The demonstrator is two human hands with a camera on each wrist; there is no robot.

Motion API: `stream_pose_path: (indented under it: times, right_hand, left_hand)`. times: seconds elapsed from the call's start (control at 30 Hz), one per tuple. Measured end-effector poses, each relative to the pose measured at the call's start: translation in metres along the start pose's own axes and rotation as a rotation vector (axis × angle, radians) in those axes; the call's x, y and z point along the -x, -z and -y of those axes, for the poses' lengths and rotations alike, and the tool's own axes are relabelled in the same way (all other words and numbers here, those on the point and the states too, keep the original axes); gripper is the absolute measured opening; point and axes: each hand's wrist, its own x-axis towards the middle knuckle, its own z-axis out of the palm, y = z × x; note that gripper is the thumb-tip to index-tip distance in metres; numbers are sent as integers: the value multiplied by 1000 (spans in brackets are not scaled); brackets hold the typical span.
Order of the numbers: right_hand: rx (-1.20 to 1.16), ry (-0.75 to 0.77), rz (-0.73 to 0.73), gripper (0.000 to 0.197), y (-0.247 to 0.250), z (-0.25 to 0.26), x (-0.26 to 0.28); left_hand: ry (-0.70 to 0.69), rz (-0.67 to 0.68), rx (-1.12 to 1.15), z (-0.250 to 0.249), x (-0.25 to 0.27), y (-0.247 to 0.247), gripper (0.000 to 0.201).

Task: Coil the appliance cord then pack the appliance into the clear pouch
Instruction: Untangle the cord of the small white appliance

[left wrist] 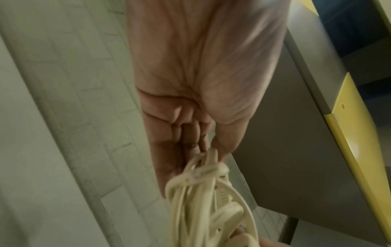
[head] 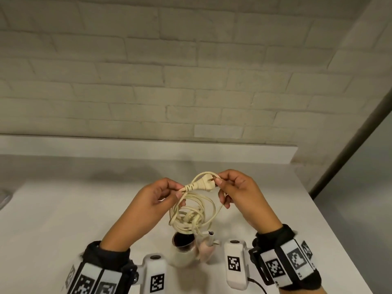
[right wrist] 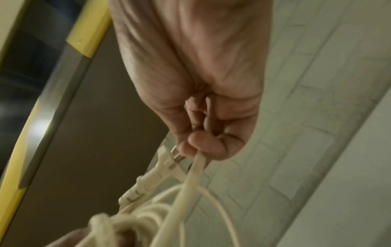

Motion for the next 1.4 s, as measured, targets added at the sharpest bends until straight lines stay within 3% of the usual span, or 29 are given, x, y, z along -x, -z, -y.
stream_pose_path:
  times: [0.2,0.33,0.4,0.47,0.5,0.6,0.67,0.7,0.8,0.93,1.03,1.1,1.17,1.23,1.33,1.4]
  right_hand:
    - [-243,-117,38,18,-2,0,0]
    - [-391,-203,145,20,10,-3,4]
    - [-270,-188,103,16,8,-5,5]
    - [-73,-124,44,7,2,-5,5]
    - [24,-71,25,16,-2,-6,6]
    - [380,227,-139,45,-8,-5,15]
    - [502,440,-228,39,-10,1,21]
    - [529,476,-213,30,-11,3,22]
    - [617,447,-119,8,-12,-1,21]
    - [411,309,38,10,-12,-5,26]
    - [388,268,59,23,-16,-7,28]
    - [422,293,-26,16,-19,-12,25]
    - [415,289,-80,10,-19,-18,21]
    - [423,264,-91,12,-16,-21,20]
    - [335,222,-99,18,-9,-22,19]
    - [306,200,-72,20,-6,-20,18]
  left_hand:
    - [73,40,125,8,-2,-6,13]
    - [77,-20,457,6,-2,-11,10]
    - [86,-47,617,7,-3,-11,9]
    - [102,-16,649,9,-5,-13,24]
    - [105,4,624,9,-5,-15,27]
    - [101,47,560,5,-7,-22,15]
    - [95,60,581,0,-9,-26,17]
    - [98,72,604,-1,-9,-26,20]
    - [127,90,696,-5,-9,-25,30]
    - [100,93,756,-1,-10,-22,28]
    - [65,78,726,5,-10,-21,38]
    - [46,105,658,7,-8,-24,49]
    - [55,106,565,11,-6,-28,40]
    - [51,37,418,16,-3,-30,36]
    - [-42,-83,121,27,-1,-24,49]
    - [-122,-159,36,27,0,-19,44]
